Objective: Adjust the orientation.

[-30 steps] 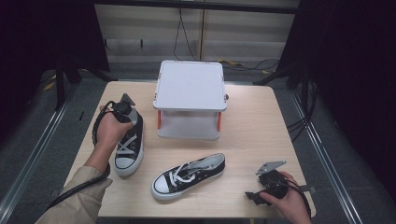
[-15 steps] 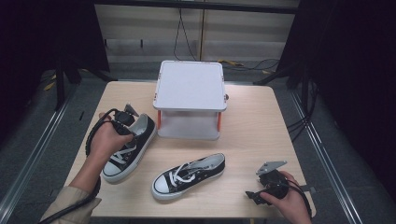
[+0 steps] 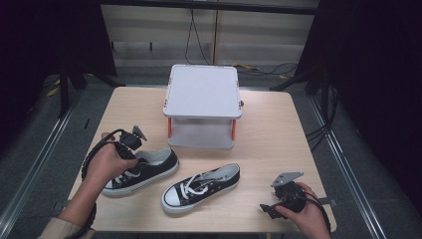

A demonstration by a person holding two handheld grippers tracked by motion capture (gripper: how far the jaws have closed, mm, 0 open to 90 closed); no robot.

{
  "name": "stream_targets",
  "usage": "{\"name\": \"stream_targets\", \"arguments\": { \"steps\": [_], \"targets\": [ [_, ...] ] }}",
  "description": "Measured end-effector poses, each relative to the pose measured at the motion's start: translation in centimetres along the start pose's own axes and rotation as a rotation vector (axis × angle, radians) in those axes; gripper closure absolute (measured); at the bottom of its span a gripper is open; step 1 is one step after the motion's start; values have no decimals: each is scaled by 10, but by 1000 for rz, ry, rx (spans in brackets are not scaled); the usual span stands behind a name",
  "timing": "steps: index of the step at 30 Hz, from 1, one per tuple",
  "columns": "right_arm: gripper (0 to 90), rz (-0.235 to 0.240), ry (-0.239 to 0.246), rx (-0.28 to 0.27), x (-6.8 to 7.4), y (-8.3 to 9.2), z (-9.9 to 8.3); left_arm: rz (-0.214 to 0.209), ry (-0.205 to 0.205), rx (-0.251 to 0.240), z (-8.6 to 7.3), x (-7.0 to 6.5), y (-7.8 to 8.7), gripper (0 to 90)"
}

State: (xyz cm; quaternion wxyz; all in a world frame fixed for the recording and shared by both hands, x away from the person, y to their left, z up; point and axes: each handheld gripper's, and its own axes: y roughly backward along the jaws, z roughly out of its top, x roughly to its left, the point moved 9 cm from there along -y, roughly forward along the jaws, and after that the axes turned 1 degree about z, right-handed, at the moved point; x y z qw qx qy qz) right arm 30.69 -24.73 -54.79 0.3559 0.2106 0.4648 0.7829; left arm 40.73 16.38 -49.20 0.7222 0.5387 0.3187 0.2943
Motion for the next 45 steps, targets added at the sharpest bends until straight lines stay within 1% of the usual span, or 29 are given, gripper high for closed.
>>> {"name": "stream_targets", "arguments": {
  "steps": [1, 2, 3, 4, 6, 9, 10, 12, 14, 16, 18, 20, 22, 23, 25, 26, 27, 29, 32, 33, 35, 36, 37, 40, 41, 42, 43, 44, 45],
  "targets": [
    [178, -3, -2, 0, -1, 0, 0, 3, 6, -11, 1, -2, 0, 795],
    [178, -3, -2, 0, -1, 0, 0, 16, 14, -26, 4, -3, 1, 795],
    [178, -3, -1, -3, -1, 0, 1, 13, 12, -51, 8, -4, 4, 774],
    [178, -5, -2, -4, -1, 1, 2, -4, 30, -71, 12, -8, 6, 742],
    [178, -5, 1, -6, 0, 1, 3, 11, 10, -100, 20, -13, 12, 722],
    [178, -2, 12, -8, 2, 1, 5, 1, -14, -135, 34, -25, 16, 677],
    [178, -3, 12, -8, 2, 0, 6, 2, -15, -142, 39, -29, 15, 670],
    [178, -1, 13, -5, 3, 0, 6, 7, -27, -155, 49, -35, 11, 656],
    [178, 2, 15, -5, 3, -1, 6, -5, -14, -168, 58, -42, 4, 638],
    [178, 1, 14, -8, 2, 0, 6, 0, -20, -164, 66, -46, -3, 627],
    [178, 3, 12, -13, 2, 1, 7, 6, -7, -154, 72, -49, -12, 605],
    [178, 2, 12, -17, 2, 2, 7, 24, 16, -143, 77, -49, -21, 592],
    [178, 4, 8, -21, 1, 3, 7, 12, 32, -152, 83, -50, -28, 596],
    [178, 2, 6, -22, 1, 3, 7, 19, 43, -138, 84, -50, -32, 593],
    [178, 1, 4, -24, -1, 4, 6, 38, 43, -136, 86, -48, -40, 628],
    [178, 0, -1, -25, -1, 5, 6, 58, 40, -110, 83, -47, -43, 706],
    [178, -1, -4, -27, -1, 6, 6, 53, 43, -89, 81, -47, -46, 805],
    [179, -2, -2, -34, -2, 7, 6, 25, 61, -94, 79, -48, -45, 852],
    [179, -4, -8, -33, -4, 7, 4, -38, 51, -76, 72, -55, -42, 868],
    [179, -1, -9, -27, -3, 6, 4, -53, 36, -61, 68, -58, -41, 871],
    [179, 0, -8, -26, -2, 6, 4, -72, 30, -47, 63, -62, -39, 870],
    [179, -1, -3, -26, -2, 6, 4, -74, 21, -50, 61, -63, -39, 869],
    [179, -2, 0, -26, -1, 6, 5, -78, 25, -47, 59, -65, -40, 860],
    [179, -3, 0, -28, 1, 6, 6, -49, 27, -56, 61, -66, -43, 831],
    [179, -4, 1, -28, 1, 7, 7, -30, 24, -66, 63, -64, -44, 733],
    [179, -4, 1, -28, 1, 7, 7, -14, 25, -92, 67, -63, -45, 733],
    [179, -3, 3, -31, 1, 6, 8, -5, 28, -101, 70, -62, -47, 664],
    [179, -3, 4, -30, 1, 6, 8, -21, 35, -87, 71, -63, -51, 640],
    [179, -2, 5, -30, 1, 6, 9, -25, 38, -81, 71, -63, -54, 618]
  ]
}}
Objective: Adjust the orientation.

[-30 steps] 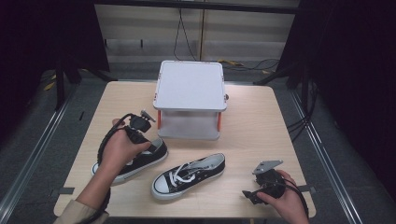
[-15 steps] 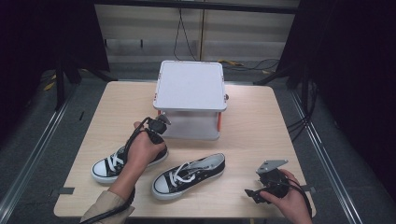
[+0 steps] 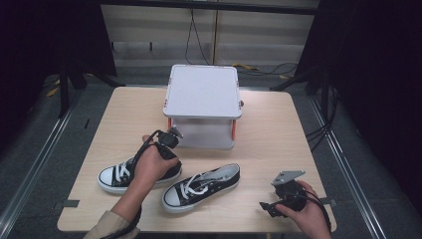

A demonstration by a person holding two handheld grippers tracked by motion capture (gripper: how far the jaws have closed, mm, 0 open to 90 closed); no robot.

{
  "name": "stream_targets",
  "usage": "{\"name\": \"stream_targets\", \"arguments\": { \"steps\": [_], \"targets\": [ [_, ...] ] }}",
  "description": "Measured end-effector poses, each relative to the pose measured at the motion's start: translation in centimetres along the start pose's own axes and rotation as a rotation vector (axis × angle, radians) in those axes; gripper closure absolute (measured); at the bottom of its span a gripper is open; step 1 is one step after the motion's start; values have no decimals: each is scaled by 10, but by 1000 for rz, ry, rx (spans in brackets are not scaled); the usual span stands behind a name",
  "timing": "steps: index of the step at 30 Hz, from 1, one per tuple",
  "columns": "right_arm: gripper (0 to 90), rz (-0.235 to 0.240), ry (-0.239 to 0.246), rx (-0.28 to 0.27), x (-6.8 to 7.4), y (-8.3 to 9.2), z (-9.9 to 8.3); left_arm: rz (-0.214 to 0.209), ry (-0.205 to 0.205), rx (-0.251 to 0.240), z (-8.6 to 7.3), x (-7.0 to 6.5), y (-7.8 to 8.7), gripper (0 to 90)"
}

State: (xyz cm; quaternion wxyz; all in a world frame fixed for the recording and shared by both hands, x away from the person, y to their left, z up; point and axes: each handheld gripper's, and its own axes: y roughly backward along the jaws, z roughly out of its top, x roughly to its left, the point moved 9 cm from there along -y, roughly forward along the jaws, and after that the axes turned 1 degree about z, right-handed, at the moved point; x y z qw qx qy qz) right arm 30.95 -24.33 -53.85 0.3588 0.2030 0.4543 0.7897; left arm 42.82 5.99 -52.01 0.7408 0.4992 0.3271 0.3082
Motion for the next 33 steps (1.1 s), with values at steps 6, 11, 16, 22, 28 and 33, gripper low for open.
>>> {"name": "stream_targets", "arguments": {
  "steps": [6, 11, 16, 22, 28, 33],
  "targets": [
    [179, 1, -4, 1, -3, -2, -2, -12, 40, 57, -3, -4, -6, 747],
    [180, 2, -1, 5, -2, -3, -2, 46, -45, 106, -8, -14, 8, 775],
    [180, -2, 6, -1, 1, -2, 0, 99, -184, 88, -13, -10, 22, 781],
    [180, 2, 13, 8, 3, -3, -1, 130, -300, 78, -24, 14, 36, 746],
    [181, 0, 4, 5, 1, -3, -2, 21, -173, 119, -49, 11, 23, 764],
    [180, -4, 4, 0, 2, -2, 0, 43, -102, 48, -43, 17, 13, 621]
  ]
}}
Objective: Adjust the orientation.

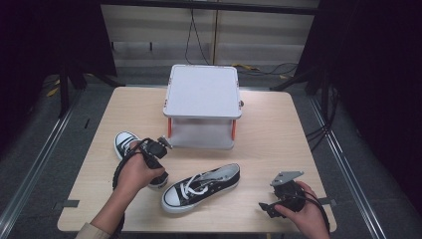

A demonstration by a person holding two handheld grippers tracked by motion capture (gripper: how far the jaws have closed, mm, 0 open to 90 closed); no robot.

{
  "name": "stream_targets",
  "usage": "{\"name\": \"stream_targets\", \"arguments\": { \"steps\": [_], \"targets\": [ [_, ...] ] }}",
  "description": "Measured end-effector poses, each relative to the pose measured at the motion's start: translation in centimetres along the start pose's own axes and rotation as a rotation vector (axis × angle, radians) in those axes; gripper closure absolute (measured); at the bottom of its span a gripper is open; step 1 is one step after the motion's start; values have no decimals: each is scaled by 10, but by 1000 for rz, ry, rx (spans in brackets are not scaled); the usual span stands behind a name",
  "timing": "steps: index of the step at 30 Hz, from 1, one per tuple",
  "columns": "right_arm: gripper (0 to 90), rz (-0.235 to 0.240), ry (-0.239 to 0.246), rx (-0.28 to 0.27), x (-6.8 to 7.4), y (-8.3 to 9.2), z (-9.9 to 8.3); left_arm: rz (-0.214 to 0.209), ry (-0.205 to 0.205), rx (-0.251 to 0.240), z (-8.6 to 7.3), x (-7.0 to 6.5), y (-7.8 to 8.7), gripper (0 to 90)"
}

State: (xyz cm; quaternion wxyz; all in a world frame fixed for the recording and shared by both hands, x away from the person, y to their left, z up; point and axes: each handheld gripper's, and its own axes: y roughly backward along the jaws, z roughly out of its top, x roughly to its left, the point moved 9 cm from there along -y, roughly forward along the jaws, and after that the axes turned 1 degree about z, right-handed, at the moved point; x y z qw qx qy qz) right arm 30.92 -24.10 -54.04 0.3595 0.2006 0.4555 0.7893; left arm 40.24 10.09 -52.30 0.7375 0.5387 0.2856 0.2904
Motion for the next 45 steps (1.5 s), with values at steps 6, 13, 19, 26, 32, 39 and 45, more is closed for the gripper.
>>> {"name": "stream_targets", "arguments": {
  "steps": [6, 13, 19, 26, 32, 39, 45],
  "targets": [
    [180, 8, 5, -1, 1, -2, 2, -35, 38, 38, -4, -6, -13, 715],
    [180, 0, 5, -10, -1, 2, 2, 5, 16, 125, -18, -6, -3, 782],
    [180, -1, 10, -11, 1, 3, 3, -30, -31, 73, -26, -4, 11, 777],
    [180, 0, 18, -8, 3, 0, 6, -31, -69, 57, -23, -4, 31, 746],
    [181, 5, 13, -3, 2, -2, 3, -8, -120, 71, -20, 1, 43, 746],
    [180, 1, 5, -7, -1, -3, 4, 10, -151, 53, -8, 4, 68, 745],
    [180, 0, 3, -13, -1, -2, 8, 32, -173, 53, 1, 7, 86, 749]
  ]
}}
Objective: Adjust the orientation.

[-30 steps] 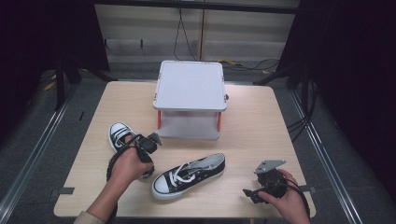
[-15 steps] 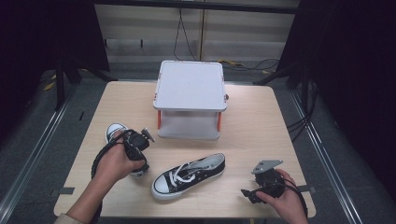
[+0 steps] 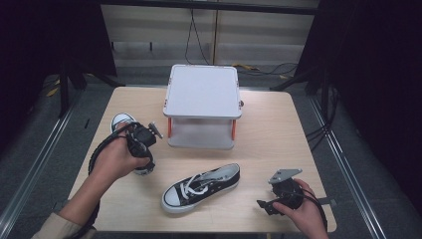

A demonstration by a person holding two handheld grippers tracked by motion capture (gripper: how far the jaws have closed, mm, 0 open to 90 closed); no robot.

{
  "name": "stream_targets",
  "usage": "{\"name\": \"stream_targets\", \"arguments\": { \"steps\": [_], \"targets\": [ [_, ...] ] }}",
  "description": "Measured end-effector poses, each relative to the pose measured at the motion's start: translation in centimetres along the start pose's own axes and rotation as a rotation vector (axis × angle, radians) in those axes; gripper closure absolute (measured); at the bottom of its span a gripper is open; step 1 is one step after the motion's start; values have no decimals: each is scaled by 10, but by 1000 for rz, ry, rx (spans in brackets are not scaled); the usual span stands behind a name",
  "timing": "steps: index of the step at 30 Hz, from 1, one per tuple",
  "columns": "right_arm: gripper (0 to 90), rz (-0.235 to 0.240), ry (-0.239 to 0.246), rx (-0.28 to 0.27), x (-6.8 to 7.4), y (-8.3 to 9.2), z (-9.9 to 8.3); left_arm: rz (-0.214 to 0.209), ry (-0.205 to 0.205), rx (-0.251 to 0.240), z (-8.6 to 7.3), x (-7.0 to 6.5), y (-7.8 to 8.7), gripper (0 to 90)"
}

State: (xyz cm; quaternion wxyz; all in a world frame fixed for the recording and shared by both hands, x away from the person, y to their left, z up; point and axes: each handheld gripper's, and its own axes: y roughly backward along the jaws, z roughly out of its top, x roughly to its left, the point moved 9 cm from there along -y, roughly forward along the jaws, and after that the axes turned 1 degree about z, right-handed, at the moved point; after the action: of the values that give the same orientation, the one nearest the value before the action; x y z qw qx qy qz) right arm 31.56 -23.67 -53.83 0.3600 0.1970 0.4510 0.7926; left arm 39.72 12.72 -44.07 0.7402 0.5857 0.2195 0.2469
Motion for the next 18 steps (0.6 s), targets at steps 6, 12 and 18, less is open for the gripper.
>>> {"name": "stream_targets", "arguments": {
  "steps": [6, 12, 18],
  "targets": [
    [180, 4, 0, 1, 1, -2, 0, -1, -12, -12, 8, -2, 19, 747],
    [180, 5, -6, 2, 0, -1, -3, 3, -19, -15, 18, 0, 36, 746],
    [179, -7, -4, 6, -3, 0, -6, -2, -47, -10, 31, 1, 53, 746]
  ]
}}
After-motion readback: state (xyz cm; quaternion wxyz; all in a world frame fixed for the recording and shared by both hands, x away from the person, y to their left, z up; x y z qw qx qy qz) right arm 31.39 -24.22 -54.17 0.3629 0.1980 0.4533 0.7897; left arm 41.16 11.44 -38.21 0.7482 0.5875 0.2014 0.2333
